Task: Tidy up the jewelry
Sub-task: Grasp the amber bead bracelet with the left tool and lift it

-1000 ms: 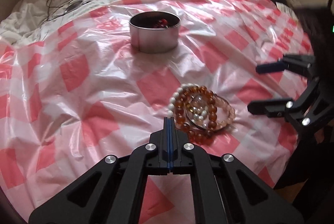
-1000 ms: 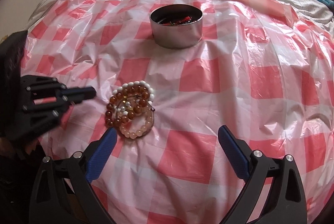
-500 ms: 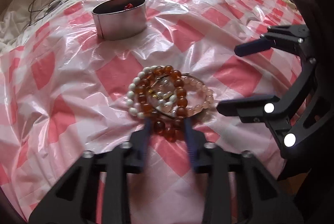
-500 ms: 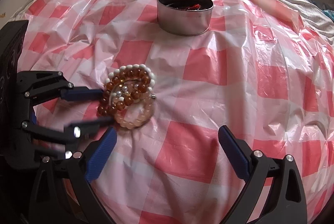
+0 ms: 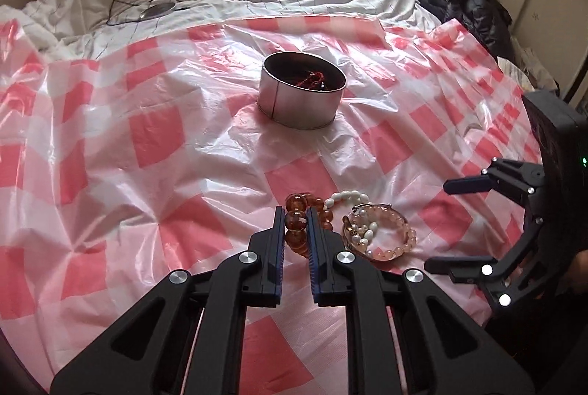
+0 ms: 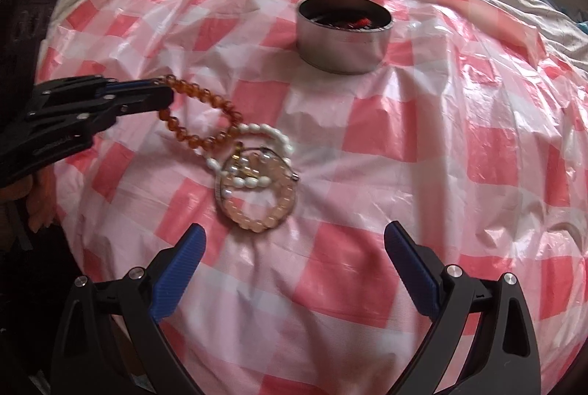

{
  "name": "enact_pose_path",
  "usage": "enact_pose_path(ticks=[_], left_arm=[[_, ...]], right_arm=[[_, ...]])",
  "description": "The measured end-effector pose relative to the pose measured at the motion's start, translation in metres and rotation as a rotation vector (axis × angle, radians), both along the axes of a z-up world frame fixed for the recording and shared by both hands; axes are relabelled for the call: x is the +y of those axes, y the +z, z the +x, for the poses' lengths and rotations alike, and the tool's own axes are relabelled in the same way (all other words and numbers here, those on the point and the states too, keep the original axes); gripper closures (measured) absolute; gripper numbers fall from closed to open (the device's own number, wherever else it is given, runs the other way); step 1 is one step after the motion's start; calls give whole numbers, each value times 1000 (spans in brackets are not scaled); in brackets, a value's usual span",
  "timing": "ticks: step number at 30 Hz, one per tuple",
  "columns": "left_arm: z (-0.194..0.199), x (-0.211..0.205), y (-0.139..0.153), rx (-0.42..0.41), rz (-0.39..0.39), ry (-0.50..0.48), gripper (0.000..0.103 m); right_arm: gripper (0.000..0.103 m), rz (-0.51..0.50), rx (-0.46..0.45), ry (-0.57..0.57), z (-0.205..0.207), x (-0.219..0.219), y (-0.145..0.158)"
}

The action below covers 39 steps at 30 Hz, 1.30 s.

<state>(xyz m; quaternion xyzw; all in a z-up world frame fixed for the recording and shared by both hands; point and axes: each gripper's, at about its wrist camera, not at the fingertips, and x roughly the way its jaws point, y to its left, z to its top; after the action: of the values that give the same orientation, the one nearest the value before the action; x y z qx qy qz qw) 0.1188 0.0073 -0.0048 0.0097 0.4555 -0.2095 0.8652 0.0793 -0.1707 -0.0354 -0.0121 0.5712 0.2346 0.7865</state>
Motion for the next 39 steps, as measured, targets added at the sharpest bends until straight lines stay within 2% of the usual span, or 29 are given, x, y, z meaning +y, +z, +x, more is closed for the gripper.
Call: enact_pose_path(ticks=[4, 9, 15, 18, 19, 20, 21, 24, 25, 26, 28, 31, 33, 34, 35, 39], left_arm=[[3, 1, -4, 14, 8, 10, 93], [3, 6, 4, -4, -18, 26, 93], [6, 5, 9, -9, -26, 23, 93], [7, 4, 9, -5, -26, 21, 93], [7, 4, 9, -6, -26, 23, 93], [7, 5, 9, -7, -28, 24, 93], [7, 5, 9, -8, -29, 27, 93], [8, 8, 10, -7, -33, 35, 93], [9, 8, 9, -7, -33, 38, 93], [9, 8, 9, -6, -33, 40, 93], [9, 8, 8, -3, -31, 40, 93], [9, 5, 7, 0, -26, 35, 93], [9, 2, 7, 0, -22, 29, 93], [9, 1, 7, 1, -22, 28, 93], [10, 1, 6, 1, -22, 27, 93], [10, 1, 7, 1, -23, 29, 93]], right_arm=[[10, 9, -41, 62, -4, 15, 4], [8, -88, -135, 137, -7, 42, 3], [8, -107, -82, 103, 14, 49, -24], [8, -76, -72, 88, 21, 48, -31], [13, -64, -68, 81, 23, 47, -29], [29, -41, -67, 73, 23, 44, -26], [35, -7, -64, 63, 24, 40, -21], [37, 15, -88, 41, 24, 33, -8], [36, 18, -89, 36, 25, 32, -6], [24, 21, -88, 32, 25, 31, -6], [8, 21, -77, 39, 23, 35, -10], [8, -29, -97, 76, 19, 46, -15], [13, -49, -97, 91, 19, 51, -21], [37, -58, -92, 99, 18, 54, -25], [44, -77, -91, 96, 18, 55, -26], [44, -45, -99, 91, 16, 51, -17]])
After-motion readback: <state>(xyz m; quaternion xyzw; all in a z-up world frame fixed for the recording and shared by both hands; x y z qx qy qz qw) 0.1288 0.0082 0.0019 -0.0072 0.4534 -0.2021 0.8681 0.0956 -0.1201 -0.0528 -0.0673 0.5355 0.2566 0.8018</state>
